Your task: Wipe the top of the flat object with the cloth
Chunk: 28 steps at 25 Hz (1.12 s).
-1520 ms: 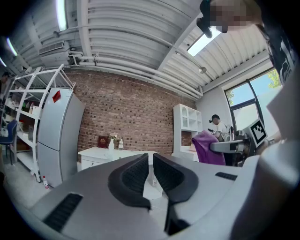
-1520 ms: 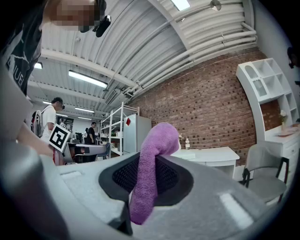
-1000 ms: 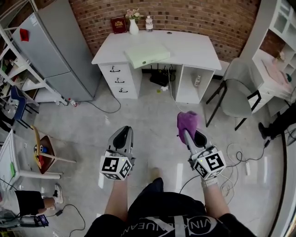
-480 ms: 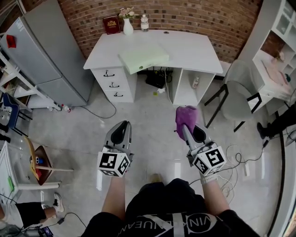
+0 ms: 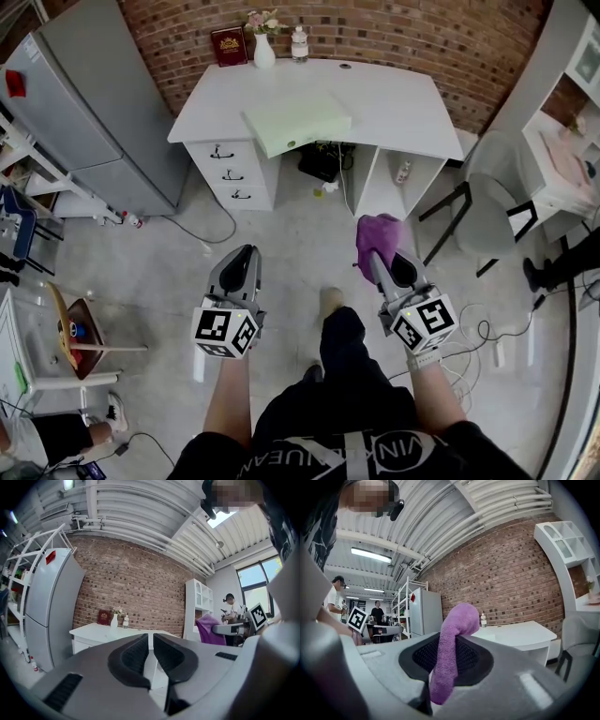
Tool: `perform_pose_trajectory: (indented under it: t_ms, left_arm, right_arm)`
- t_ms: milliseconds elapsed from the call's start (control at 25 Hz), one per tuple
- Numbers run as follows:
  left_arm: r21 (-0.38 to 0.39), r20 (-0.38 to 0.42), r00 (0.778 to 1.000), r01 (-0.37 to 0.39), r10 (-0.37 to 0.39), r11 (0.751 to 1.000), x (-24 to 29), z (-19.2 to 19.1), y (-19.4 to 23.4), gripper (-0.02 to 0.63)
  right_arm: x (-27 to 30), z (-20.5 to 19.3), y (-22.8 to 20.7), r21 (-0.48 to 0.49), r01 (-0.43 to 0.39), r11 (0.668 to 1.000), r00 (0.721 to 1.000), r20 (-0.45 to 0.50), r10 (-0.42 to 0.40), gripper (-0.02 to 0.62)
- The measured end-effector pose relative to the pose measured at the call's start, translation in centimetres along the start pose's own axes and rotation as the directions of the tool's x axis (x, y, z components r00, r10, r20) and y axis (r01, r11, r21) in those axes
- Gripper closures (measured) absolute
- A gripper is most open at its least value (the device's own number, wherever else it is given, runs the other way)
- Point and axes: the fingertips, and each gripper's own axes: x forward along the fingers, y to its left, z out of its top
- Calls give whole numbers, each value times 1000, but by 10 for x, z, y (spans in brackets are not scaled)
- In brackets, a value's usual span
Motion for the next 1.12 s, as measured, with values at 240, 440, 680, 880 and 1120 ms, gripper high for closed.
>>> perform_pose_trajectory:
  t_ms: [240,440,680,880,1120]
  left_arm:
    - [-11,17,1000,6,-6,1000,49,14,21,571]
    - [16,2,1000,-17,17,1000,96,23,43,571]
    - [7,-1,999,-50,50,999,146,23,66,571]
    - [1,-2,996,-88,88,996,181,20,86,571]
    - [-11,2,993,-117,117,993,213,12,97,571]
  right_arm:
    - [63,14,-22,1,-95,996,995,18,95,526]
    - [115,24,-50,13,-118,993,993,24,117,526]
    - [168,23,-82,12,-145,989,989,8,145,526]
    - [208,15,-101,24,-190,982,981,-24,190,526]
    - [243,4,-115,45,-251,967,966,-57,253,526]
